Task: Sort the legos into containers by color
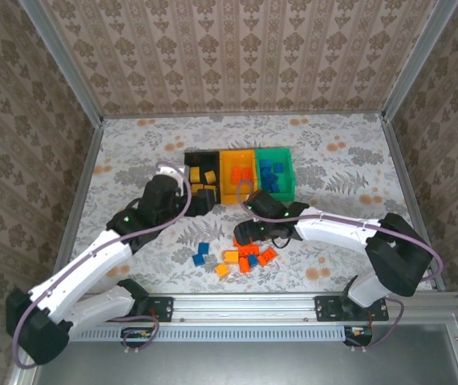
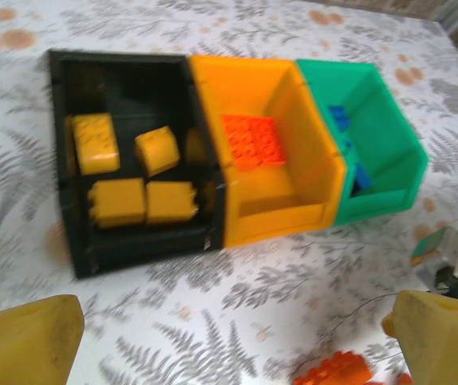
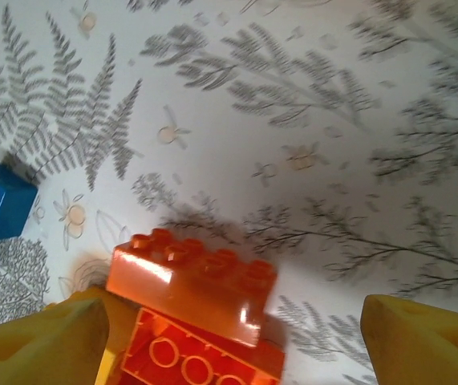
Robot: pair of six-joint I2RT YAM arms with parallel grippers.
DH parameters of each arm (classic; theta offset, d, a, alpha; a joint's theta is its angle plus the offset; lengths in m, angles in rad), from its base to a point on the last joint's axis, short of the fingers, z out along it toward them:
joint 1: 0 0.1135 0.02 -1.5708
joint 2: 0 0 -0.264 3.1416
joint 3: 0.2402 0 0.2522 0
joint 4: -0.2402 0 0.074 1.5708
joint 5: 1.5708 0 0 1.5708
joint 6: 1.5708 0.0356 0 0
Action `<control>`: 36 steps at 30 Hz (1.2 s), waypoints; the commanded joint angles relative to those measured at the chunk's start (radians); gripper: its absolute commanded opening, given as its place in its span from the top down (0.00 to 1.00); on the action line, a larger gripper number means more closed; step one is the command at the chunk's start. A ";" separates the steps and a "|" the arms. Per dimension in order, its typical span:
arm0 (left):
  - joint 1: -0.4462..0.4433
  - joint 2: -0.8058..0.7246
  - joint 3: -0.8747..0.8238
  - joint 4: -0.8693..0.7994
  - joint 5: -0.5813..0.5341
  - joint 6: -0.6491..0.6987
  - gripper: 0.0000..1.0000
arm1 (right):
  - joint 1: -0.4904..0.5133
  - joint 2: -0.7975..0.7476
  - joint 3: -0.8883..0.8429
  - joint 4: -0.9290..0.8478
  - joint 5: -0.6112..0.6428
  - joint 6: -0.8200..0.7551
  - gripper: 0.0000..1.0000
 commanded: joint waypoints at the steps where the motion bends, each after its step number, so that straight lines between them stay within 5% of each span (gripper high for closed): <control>1: 0.016 -0.083 -0.068 -0.079 -0.067 -0.052 0.00 | 0.039 0.044 0.058 -0.022 0.064 -0.008 0.15; 18: 0.056 -0.146 -0.133 -0.106 -0.077 -0.053 0.00 | 0.091 0.218 0.173 -0.154 0.187 -0.011 0.12; 36: 0.074 -0.164 -0.138 -0.108 -0.064 -0.059 0.00 | 0.055 0.137 0.109 -0.087 0.209 0.012 0.42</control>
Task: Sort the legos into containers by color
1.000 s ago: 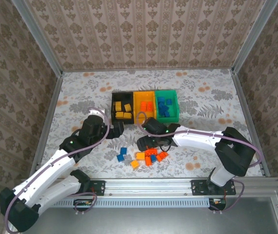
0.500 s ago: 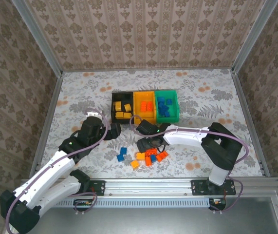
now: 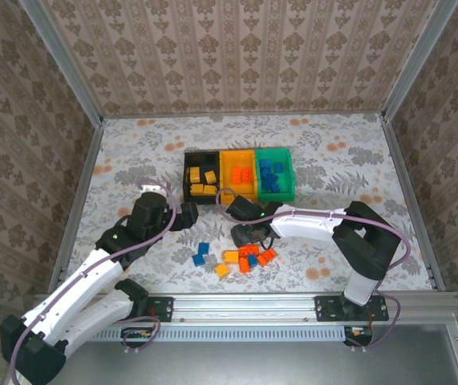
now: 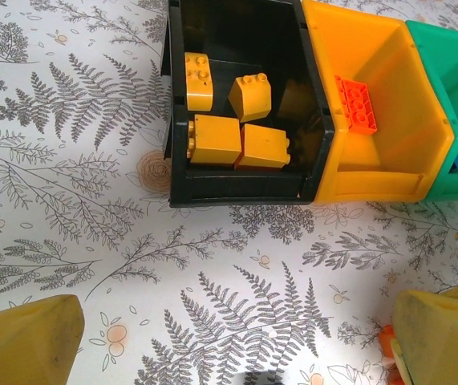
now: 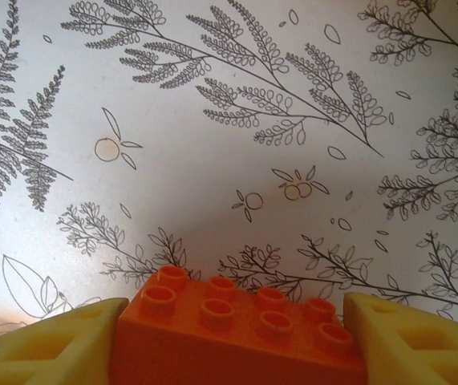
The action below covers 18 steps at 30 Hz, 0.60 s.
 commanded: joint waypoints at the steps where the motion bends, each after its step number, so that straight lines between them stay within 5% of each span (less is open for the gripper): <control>1: 0.014 -0.021 -0.004 -0.016 -0.008 -0.007 0.00 | -0.012 -0.068 -0.020 0.001 0.029 0.007 0.42; 9: 0.021 -0.024 -0.002 -0.003 0.030 -0.008 0.00 | -0.081 -0.143 0.086 -0.020 0.024 -0.045 0.43; 18: 0.026 -0.044 -0.014 -0.020 0.055 -0.016 0.01 | -0.217 0.095 0.397 0.029 0.043 -0.067 0.43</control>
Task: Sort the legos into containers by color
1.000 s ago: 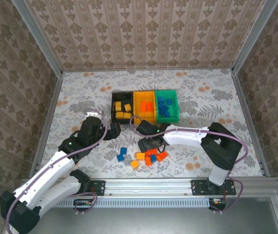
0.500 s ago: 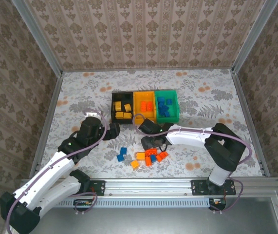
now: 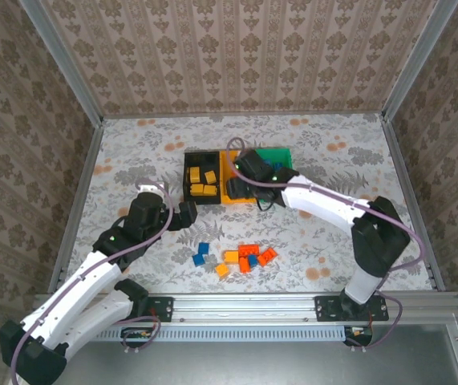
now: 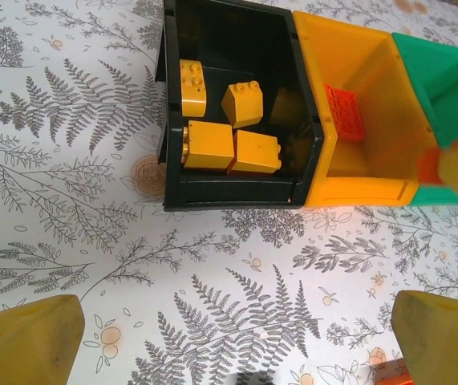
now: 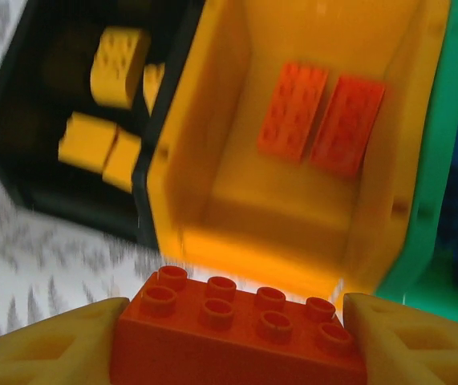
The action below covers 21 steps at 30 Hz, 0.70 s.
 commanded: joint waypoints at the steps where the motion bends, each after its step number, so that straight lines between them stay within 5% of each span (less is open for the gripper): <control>1: 0.007 -0.015 -0.011 -0.027 0.024 -0.013 0.00 | -0.039 0.110 0.103 0.004 0.040 -0.021 0.43; 7: 0.015 -0.007 -0.004 -0.048 0.069 -0.005 0.00 | -0.078 0.261 0.265 -0.026 0.053 -0.015 0.37; 10: 0.020 -0.001 -0.001 -0.052 0.105 0.007 0.01 | -0.082 0.299 0.318 -0.034 0.041 -0.021 0.25; 14: 0.023 0.004 0.016 -0.086 0.126 0.030 0.04 | -0.081 0.263 0.318 -0.005 0.016 -0.023 0.14; 21: 0.015 0.142 0.073 -0.211 0.171 0.060 0.21 | -0.073 0.123 0.192 0.021 -0.006 -0.014 0.14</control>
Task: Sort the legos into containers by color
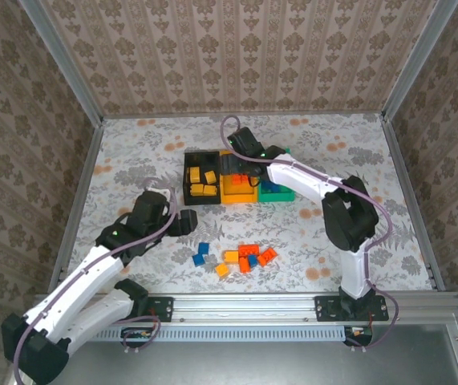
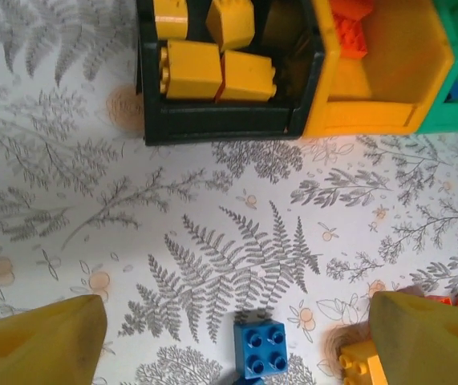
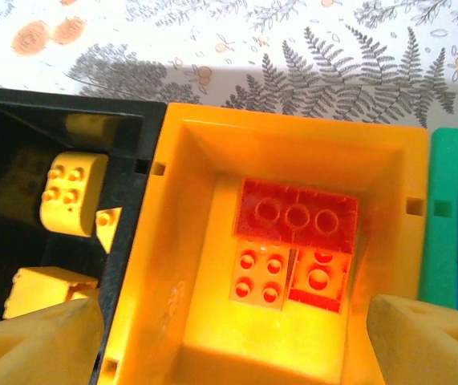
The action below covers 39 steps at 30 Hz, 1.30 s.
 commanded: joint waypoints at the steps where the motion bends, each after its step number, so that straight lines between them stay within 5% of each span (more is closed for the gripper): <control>1: -0.007 0.089 0.044 -0.100 0.057 0.023 0.23 | 0.014 -0.118 -0.079 0.013 -0.015 0.005 0.14; 10: -0.237 0.373 0.084 -0.104 -0.025 0.002 0.24 | 0.020 -0.283 -0.328 0.072 -0.020 0.028 0.14; 21: -0.283 0.614 0.159 -0.073 -0.095 0.036 0.43 | 0.009 -0.378 -0.426 0.105 -0.011 0.039 0.14; 35: -0.316 0.700 0.144 -0.096 -0.056 0.000 0.49 | -0.037 -0.459 -0.471 0.115 0.000 0.044 0.13; 39: -0.319 0.697 0.142 -0.081 -0.060 -0.002 0.61 | -0.047 -0.466 -0.478 0.119 -0.002 0.051 0.13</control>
